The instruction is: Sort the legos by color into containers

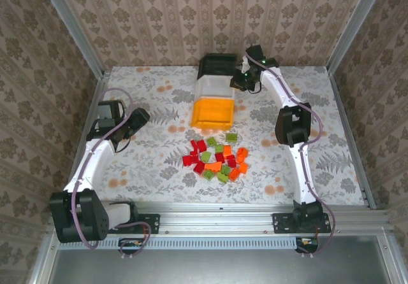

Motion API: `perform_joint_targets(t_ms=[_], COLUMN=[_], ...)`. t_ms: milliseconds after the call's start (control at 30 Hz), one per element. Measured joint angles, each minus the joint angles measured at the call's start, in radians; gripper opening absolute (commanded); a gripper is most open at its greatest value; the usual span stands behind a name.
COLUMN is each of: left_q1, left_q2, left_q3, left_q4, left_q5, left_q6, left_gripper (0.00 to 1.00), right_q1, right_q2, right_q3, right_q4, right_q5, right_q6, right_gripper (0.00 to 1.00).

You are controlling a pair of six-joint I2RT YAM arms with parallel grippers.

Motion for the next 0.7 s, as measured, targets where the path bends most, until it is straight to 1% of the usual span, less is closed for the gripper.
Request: perform_joint_targets(t_ms=[33,100,133,167,200,267,300,367,433,467,500,633,700], left_q1=[0.000,0.000,0.000,0.000,0.000,0.000,0.000,0.000,0.000,0.000,-0.001,-0.011,-0.026], left_q2=[0.001,0.004,0.005,0.006,0.010,0.022,0.031,0.043,0.050,0.050,0.050,0.050,0.053], left_q3=[0.000,0.000,0.000,0.000,0.000,0.000,0.000,0.000,0.000,0.000,0.000,0.000,0.000], left_q4=[0.000,0.000,0.000,0.000,0.002,0.006,0.008,0.009,0.012,0.015,0.023,0.053,0.064], left_q5=[0.000,0.000,0.000,0.000,0.000,0.001,0.004,0.007,0.008,0.009,0.011,0.016,0.019], left_q6=[0.000,0.000,0.000,0.000,0.000,0.000,0.000,0.000,0.000,0.000,0.000,-0.002,-0.005], left_gripper=[0.71,0.71,0.71,0.71,0.71,0.71,0.71,0.71,0.71,0.71,0.71,0.71,0.71], right_q1=[0.003,0.011,0.013,0.016,0.018,0.020,0.020,0.019,0.019,0.019,0.019,0.030,0.055], right_q2=[0.012,0.042,0.055,0.068,0.076,0.078,0.078,0.071,0.034,-0.011,-0.063,-0.344,-0.484], right_q3=[0.008,0.028,0.039,0.049,0.057,0.061,0.070,0.074,0.032,-0.030,-0.106,-0.478,-0.642], right_q4=[-0.003,-0.015,-0.019,-0.019,-0.018,-0.018,-0.019,-0.017,-0.005,0.010,0.028,0.118,0.159], right_q5=[-0.010,-0.032,-0.039,-0.050,-0.056,-0.058,-0.057,-0.047,-0.027,-0.012,0.000,0.055,0.085], right_q6=[-0.002,-0.002,-0.002,-0.008,-0.008,-0.014,-0.017,-0.023,-0.029,-0.031,-0.034,-0.034,-0.031], right_gripper=[0.02,0.26,0.32,0.41,0.53,0.66,0.70,0.76,0.82,0.85,0.85,0.81,0.79])
